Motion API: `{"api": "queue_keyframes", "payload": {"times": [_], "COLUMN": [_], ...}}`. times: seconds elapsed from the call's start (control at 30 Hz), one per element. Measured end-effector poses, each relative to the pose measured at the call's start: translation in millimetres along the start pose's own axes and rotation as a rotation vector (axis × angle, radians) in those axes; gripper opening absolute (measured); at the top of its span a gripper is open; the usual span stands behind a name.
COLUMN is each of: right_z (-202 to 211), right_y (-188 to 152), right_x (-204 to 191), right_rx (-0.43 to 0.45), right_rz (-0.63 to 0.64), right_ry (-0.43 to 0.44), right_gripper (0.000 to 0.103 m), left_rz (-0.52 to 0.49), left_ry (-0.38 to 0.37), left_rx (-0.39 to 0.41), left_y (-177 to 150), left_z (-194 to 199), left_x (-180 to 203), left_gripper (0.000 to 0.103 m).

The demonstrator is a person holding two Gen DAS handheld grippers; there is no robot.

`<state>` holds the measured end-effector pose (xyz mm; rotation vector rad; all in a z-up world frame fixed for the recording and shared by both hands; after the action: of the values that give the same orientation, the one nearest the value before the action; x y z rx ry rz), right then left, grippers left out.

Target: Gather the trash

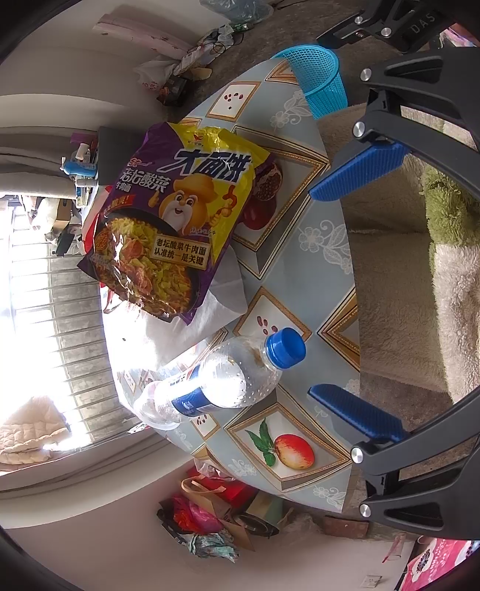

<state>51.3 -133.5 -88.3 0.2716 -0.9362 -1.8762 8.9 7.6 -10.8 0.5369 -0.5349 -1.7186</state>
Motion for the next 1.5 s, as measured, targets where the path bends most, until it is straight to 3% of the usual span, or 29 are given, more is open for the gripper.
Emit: {"api": "queue_keyframes", "payload": {"times": [1.5], "right_z": [0.6], "right_y": [4.5], "right_x": [-6.2], "right_rx": [0.001], "right_rz": [0.022], "right_ry": [0.041], "right_gripper": [0.095], "left_rz": [-0.002], "left_ry": [0.018], "left_rx": [0.003], "left_y": [2.2], "left_z": [0.7], "left_x": [1.7], "left_gripper": [0.097]}}
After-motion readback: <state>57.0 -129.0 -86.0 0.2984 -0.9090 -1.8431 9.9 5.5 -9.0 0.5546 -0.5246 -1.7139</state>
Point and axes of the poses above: each gripper's, at about its wrist camera, not at the fingertips, and z roughly against the way its jaws point, x to its right, y to its top, the point moved 1 cm from there along -z, roughly the way its jaws point, and after that the axes turned 4 degrees about -y, right-handed, at the moved point
